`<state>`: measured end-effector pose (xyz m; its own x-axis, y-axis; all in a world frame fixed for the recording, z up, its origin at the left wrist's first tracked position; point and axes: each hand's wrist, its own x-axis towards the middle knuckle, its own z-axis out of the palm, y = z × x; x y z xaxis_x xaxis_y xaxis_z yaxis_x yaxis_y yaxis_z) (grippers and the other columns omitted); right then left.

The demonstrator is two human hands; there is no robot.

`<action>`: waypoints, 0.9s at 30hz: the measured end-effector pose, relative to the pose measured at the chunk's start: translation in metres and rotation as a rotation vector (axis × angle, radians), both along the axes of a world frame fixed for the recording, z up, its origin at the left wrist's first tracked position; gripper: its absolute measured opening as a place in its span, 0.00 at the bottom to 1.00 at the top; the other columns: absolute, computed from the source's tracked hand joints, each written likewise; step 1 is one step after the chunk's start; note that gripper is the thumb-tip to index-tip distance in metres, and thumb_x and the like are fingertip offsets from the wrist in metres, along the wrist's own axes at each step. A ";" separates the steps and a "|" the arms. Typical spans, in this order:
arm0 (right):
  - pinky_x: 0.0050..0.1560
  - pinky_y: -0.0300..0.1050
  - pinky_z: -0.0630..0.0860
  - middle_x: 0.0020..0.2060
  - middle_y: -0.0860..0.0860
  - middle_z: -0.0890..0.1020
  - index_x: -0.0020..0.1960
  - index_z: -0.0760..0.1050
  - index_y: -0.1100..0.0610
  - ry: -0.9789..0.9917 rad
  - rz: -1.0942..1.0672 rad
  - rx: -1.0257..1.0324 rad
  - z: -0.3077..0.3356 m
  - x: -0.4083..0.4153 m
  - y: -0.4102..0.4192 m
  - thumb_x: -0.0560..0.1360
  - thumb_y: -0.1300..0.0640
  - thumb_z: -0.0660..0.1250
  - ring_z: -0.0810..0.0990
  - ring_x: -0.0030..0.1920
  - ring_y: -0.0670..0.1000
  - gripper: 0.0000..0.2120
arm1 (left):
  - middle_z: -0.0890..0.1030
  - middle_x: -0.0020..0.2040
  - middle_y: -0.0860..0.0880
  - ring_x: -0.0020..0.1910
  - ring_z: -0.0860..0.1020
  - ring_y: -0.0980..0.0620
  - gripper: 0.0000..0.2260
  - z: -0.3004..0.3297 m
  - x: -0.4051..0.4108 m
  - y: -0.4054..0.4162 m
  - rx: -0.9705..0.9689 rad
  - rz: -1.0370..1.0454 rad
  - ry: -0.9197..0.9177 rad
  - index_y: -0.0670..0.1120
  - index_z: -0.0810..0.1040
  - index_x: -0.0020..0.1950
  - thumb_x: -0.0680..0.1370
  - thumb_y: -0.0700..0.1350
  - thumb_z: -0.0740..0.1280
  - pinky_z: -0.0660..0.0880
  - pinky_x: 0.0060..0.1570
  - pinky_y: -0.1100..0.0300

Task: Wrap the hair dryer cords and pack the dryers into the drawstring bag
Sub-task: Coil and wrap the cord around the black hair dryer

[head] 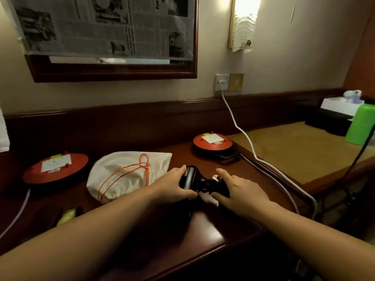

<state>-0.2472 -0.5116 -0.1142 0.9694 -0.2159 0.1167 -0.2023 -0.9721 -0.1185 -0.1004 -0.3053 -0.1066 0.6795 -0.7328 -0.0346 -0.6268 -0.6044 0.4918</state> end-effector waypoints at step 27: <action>0.79 0.66 0.53 0.84 0.58 0.49 0.84 0.46 0.57 0.080 -0.049 -0.181 -0.012 0.040 0.039 0.81 0.29 0.47 0.47 0.83 0.60 0.43 | 0.54 0.84 0.50 0.82 0.54 0.48 0.38 -0.015 -0.003 0.056 0.060 0.094 -0.263 0.51 0.52 0.84 0.80 0.62 0.66 0.56 0.79 0.51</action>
